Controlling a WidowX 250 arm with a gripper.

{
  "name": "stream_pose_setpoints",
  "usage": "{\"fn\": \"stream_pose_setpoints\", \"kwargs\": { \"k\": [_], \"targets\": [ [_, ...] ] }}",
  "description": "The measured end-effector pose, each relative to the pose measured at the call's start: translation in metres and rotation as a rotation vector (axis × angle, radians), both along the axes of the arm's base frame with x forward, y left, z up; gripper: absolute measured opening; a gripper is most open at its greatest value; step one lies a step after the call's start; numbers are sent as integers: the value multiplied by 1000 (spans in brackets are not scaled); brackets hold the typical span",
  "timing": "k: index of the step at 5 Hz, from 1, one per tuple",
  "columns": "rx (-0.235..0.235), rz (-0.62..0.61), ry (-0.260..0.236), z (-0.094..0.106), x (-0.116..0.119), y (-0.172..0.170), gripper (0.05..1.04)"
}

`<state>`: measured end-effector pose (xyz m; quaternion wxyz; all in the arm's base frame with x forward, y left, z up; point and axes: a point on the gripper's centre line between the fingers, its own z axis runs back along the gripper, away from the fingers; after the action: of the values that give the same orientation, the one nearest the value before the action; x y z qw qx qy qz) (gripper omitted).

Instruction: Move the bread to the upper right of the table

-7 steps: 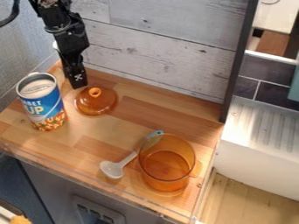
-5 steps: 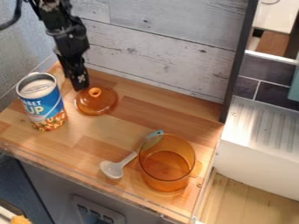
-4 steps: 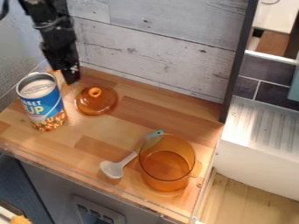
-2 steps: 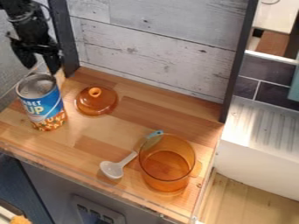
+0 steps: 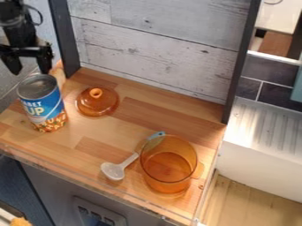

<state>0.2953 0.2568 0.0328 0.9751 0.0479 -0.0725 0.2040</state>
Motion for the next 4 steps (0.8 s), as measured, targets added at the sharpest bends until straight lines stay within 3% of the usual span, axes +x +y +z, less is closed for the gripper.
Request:
{"fn": "stream_pose_setpoints", "kwargs": {
  "k": [1,4],
  "targets": [
    [13,25,-24,-8,5,3,1000],
    [3,47,-13,-43,19,11,1000]
  ]
}}
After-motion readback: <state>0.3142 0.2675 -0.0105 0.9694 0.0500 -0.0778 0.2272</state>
